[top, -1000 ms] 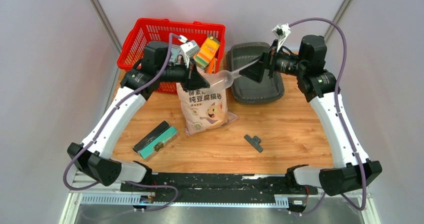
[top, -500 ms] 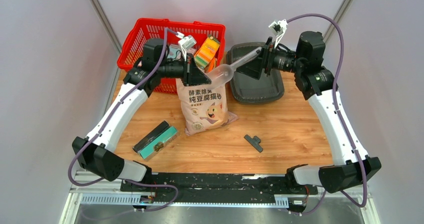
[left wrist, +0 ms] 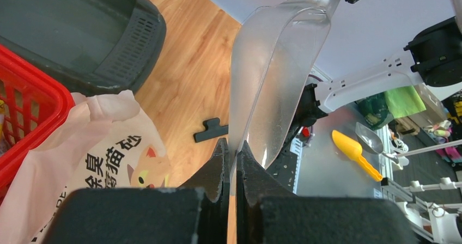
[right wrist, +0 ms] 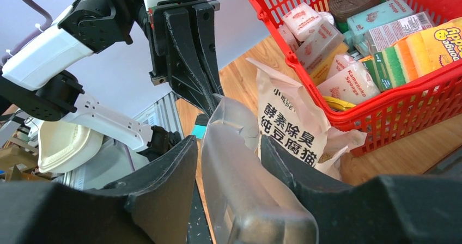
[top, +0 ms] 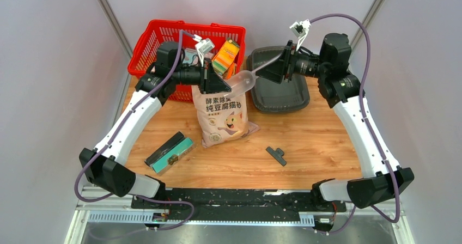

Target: Fill the litter box with clean litter

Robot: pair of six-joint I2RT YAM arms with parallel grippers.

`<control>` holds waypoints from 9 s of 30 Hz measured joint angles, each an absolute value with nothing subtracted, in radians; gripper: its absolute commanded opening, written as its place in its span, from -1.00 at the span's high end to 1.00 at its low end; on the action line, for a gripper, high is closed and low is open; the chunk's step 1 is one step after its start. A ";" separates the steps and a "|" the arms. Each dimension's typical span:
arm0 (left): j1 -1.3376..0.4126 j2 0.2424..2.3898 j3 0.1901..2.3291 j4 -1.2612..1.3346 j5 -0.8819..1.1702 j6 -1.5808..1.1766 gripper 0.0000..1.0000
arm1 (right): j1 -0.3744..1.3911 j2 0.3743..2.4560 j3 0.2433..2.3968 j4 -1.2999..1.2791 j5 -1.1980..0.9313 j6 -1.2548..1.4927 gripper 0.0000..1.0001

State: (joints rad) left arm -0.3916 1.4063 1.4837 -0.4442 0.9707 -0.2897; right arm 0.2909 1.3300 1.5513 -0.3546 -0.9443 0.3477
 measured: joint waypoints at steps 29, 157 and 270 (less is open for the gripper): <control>-0.386 1.414 1.479 -0.400 0.962 -0.265 0.35 | 0.305 1.330 1.568 -0.358 -0.945 0.413 1.00; -0.438 1.348 1.435 -0.647 0.659 0.108 1.00 | 0.569 1.587 1.468 -0.784 -0.133 0.281 1.00; -0.490 1.408 1.571 -0.794 0.435 0.481 1.00 | -0.270 1.841 1.061 1.044 -1.229 1.623 1.00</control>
